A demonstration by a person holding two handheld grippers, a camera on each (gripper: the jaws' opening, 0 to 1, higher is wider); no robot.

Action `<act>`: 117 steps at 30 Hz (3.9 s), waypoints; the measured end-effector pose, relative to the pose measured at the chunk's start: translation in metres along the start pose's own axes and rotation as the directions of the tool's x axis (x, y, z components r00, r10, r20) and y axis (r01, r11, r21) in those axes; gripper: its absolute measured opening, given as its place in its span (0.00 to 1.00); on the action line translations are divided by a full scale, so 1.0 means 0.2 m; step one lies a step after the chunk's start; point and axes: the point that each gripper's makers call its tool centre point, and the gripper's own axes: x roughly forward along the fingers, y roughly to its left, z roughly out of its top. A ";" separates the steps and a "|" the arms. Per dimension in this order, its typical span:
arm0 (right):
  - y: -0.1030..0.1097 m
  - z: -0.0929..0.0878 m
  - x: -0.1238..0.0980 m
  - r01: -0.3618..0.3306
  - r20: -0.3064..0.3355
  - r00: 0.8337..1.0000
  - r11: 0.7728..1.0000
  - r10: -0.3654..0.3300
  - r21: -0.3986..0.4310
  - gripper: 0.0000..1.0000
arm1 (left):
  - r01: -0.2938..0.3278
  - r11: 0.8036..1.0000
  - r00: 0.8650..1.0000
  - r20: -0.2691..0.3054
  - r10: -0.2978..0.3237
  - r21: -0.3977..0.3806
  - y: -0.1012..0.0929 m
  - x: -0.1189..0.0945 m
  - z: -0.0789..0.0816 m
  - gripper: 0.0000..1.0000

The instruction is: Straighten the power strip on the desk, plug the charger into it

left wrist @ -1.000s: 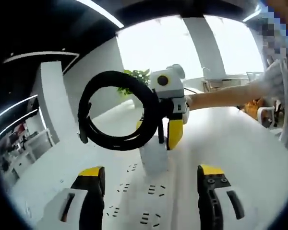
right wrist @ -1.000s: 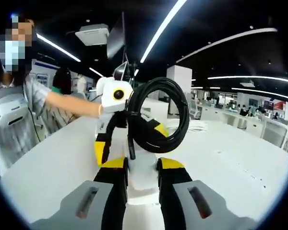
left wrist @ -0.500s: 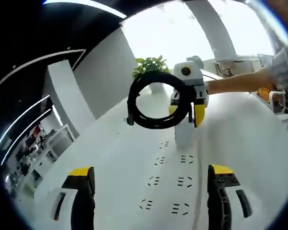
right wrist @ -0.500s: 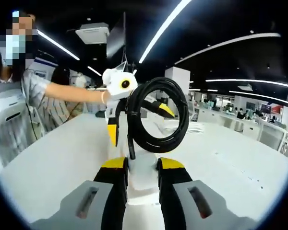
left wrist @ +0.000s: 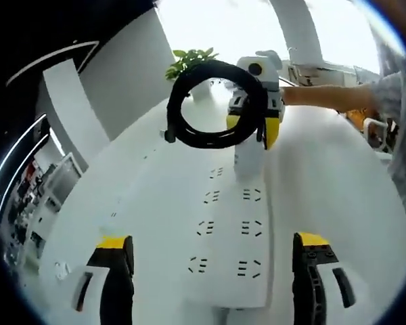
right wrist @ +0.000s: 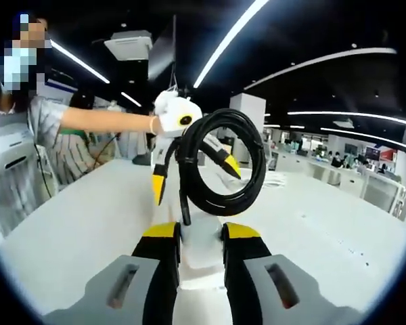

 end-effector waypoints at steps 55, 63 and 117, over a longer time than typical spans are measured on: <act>0.01 0.02 -0.01 0.019 0.020 1.000 1.000 -0.019 -0.019 0.23 | 0.249 0.968 0.811 -0.537 -0.231 -0.041 -0.10 0.08 -0.24 0.66; 0.01 0.02 -0.01 0.018 -0.006 1.000 0.999 -0.018 -0.027 0.23 | 0.257 0.966 0.788 -0.570 -0.232 -0.037 -0.13 0.08 -0.25 0.66; 0.09 -0.04 0.01 -0.258 -0.680 0.733 0.922 -0.007 -0.287 0.45 | 0.256 0.966 0.773 -0.592 -0.229 -0.039 -0.11 0.11 -0.25 0.66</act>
